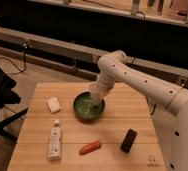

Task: Place the ceramic cup in the ceramic bowl

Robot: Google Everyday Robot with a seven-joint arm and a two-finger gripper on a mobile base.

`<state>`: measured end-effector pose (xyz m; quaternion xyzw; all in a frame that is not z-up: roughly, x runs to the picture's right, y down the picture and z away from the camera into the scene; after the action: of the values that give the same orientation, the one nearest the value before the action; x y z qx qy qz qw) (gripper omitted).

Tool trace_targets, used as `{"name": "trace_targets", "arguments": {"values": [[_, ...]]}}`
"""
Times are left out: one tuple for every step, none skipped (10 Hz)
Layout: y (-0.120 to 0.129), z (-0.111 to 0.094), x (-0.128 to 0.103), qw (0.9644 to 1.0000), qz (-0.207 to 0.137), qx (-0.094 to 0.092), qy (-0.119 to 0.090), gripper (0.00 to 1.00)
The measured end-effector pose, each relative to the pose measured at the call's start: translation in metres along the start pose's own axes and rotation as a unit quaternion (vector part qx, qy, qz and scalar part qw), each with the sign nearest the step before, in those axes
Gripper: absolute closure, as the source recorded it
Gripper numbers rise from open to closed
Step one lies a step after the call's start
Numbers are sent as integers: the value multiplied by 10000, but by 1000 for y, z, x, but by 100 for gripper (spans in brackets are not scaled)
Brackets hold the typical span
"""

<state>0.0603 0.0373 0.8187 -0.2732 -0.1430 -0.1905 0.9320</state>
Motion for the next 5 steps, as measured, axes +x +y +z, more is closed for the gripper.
{"name": "trace_targets", "arguments": {"values": [[0,1,-2,10000,-54,-46,-2,98],[-1,2,-3,9999,-82,-62,-1,98],[-1,2,-2,9999,-98,-75,1,98],[-1,3,-2,9999,-112,-90,3,98],[-1,3,-3,9998,-152,-103,1,98]]}}
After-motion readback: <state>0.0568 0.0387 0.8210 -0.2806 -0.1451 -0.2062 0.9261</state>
